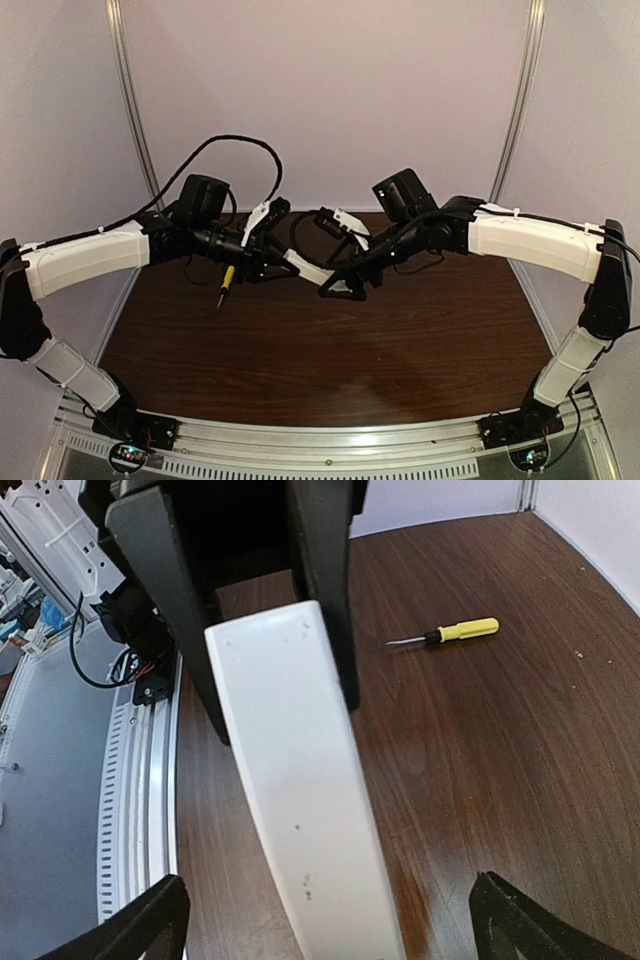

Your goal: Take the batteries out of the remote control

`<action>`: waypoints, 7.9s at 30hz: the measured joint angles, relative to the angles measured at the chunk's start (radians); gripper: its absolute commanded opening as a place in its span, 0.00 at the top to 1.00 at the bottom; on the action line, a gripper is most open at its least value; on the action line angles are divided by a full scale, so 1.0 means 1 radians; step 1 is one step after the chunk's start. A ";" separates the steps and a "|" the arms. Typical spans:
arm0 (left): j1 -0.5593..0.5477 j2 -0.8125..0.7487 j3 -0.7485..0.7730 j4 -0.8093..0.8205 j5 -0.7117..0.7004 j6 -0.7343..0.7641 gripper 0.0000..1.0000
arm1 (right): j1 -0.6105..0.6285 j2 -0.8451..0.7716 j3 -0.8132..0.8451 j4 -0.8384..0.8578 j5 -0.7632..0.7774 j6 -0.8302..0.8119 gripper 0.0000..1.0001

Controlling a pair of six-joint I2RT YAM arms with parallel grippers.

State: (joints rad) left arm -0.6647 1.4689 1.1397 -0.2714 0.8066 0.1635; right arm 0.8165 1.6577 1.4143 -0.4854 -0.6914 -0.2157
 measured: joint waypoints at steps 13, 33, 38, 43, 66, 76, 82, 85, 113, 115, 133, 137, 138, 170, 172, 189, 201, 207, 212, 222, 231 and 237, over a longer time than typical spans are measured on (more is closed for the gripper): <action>0.000 -0.246 -0.263 0.310 -0.188 0.103 1.00 | -0.224 -0.240 -0.216 0.335 0.124 0.352 0.00; 0.000 -0.307 -0.398 0.639 -0.201 0.092 1.00 | -0.312 -0.142 -0.224 0.570 -0.264 0.904 0.00; 0.000 -0.306 -0.398 0.676 -0.189 0.060 1.00 | -0.264 -0.111 -0.217 0.586 -0.281 0.945 0.02; 0.000 -0.297 -0.398 0.693 -0.189 0.038 1.00 | -0.220 -0.070 -0.190 0.562 -0.279 0.949 0.08; 0.000 -0.261 -0.398 0.711 -0.190 0.001 1.00 | -0.159 -0.028 -0.141 0.548 -0.305 0.958 0.59; 0.009 -0.260 -0.399 0.718 -0.189 -0.002 1.00 | -0.172 -0.029 -0.129 0.587 -0.341 0.975 0.73; 0.009 -0.260 -0.399 0.716 -0.189 -0.002 1.00 | -0.173 -0.029 -0.129 0.587 -0.348 0.972 0.93; 0.009 -0.260 -0.401 0.717 -0.189 -0.002 1.00 | -0.174 -0.029 -0.129 0.587 -0.352 0.968 1.00; 0.003 -0.261 -0.409 0.791 -0.178 -0.146 1.00 | -0.180 -0.183 -0.203 0.504 -0.296 0.501 0.00; 0.004 -0.258 -0.406 0.790 -0.175 -0.171 1.00 | -0.180 -0.219 -0.240 0.542 -0.290 0.456 0.00; 0.037 -0.182 -0.350 0.926 0.015 -0.443 1.00 | -0.144 -0.243 -0.333 0.808 -0.276 0.275 0.08; 0.037 -0.180 -0.350 0.977 0.034 -0.474 1.00 | -0.126 -0.220 -0.332 0.837 -0.281 0.277 0.13; 0.037 -0.179 -0.350 0.989 0.040 -0.482 1.00 | -0.124 -0.213 -0.332 0.842 -0.282 0.280 0.14; 0.037 -0.179 -0.386 1.085 0.015 -0.512 1.00 | -0.074 -0.169 -0.306 1.004 -0.294 0.380 0.32; 0.037 -0.179 -0.389 1.090 0.011 -0.514 1.00 | -0.074 -0.167 -0.306 1.007 -0.292 0.380 0.33; 0.037 -0.186 -0.414 1.139 -0.007 -0.530 1.00 | -0.074 -0.143 -0.306 1.063 -0.272 0.404 0.39; 0.037 -0.186 -0.415 1.140 -0.011 -0.531 1.00 | -0.074 -0.134 -0.299 1.098 -0.273 0.423 0.48; 0.037 -0.186 -0.416 1.147 -0.015 -0.534 1.00 | -0.074 -0.132 -0.299 1.099 -0.273 0.422 0.50; 0.037 -0.186 -0.417 1.149 -0.014 -0.536 1.00 | -0.074 -0.132 -0.297 1.098 -0.274 0.417 0.54; 0.037 -0.187 -0.430 1.172 -0.015 -0.550 1.00 | -0.074 -0.131 -0.291 1.102 -0.273 0.414 0.36; 0.037 -0.187 -0.433 1.200 -0.014 -0.563 1.00 | -0.074 -0.128 -0.290 1.105 -0.274 0.409 0.52; 0.037 -0.187 -0.433 1.202 -0.014 -0.566 1.00 | -0.074 -0.120 -0.289 1.108 -0.275 0.418 0.66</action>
State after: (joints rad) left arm -0.6273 1.2823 0.7067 0.9302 0.7921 -0.4026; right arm 0.7422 1.5375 1.1252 0.6224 -0.9661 0.2028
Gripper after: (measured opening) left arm 0.296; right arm 0.411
